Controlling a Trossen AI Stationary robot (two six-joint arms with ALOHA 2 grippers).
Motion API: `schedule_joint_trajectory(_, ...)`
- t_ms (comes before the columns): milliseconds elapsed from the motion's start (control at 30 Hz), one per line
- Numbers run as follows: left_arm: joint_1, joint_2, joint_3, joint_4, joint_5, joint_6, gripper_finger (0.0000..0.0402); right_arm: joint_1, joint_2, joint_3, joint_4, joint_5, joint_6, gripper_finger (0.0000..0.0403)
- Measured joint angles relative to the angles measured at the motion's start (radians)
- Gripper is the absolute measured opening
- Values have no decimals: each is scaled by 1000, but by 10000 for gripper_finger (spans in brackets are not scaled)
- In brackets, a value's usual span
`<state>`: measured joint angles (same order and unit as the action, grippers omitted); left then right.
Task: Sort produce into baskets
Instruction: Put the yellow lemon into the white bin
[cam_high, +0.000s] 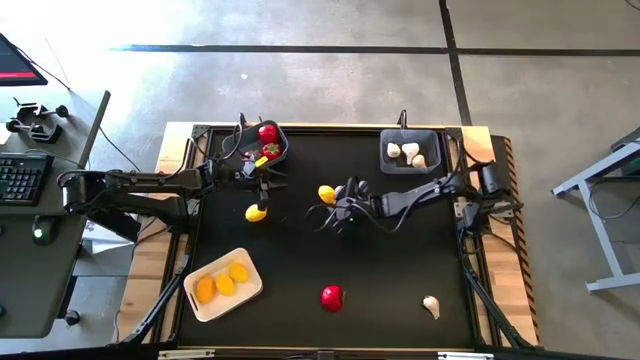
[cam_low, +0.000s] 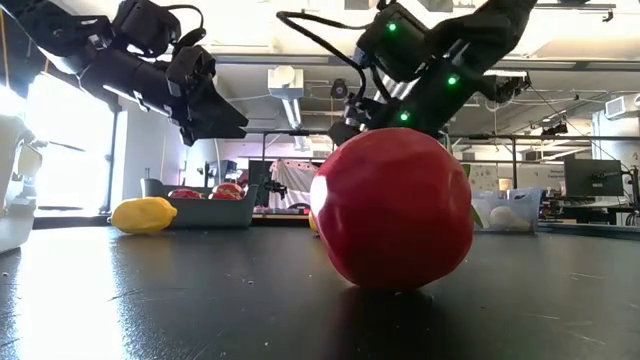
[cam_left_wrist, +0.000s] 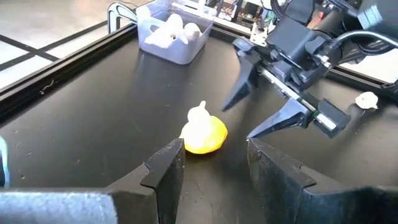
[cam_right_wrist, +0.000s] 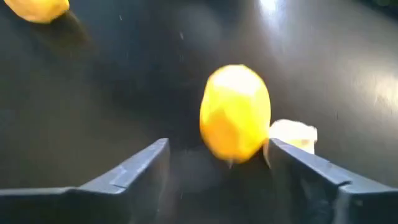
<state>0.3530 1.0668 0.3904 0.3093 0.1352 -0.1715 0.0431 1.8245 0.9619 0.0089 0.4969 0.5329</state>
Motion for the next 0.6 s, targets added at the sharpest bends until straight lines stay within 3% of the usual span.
schedule_joint_trajectory(133, 0, 0, 0, 1, -8, 8, 163, -26, 21, 0, 69, 11, -108, 299)
schedule_joint_trajectory(300, 0, 0, 0, 0, -16, 17, 163, -54, 60, 0, 108, 9, -147, 306)
schedule_joint_trajectory(467, 1, 0, 0, 1, -18, 26, 163, -83, 103, 0, 131, 7, -161, 294)
schedule_joint_trajectory(600, 1, 0, 0, 1, -19, 26, 163, -89, 109, 0, 191, 23, -224, 256)
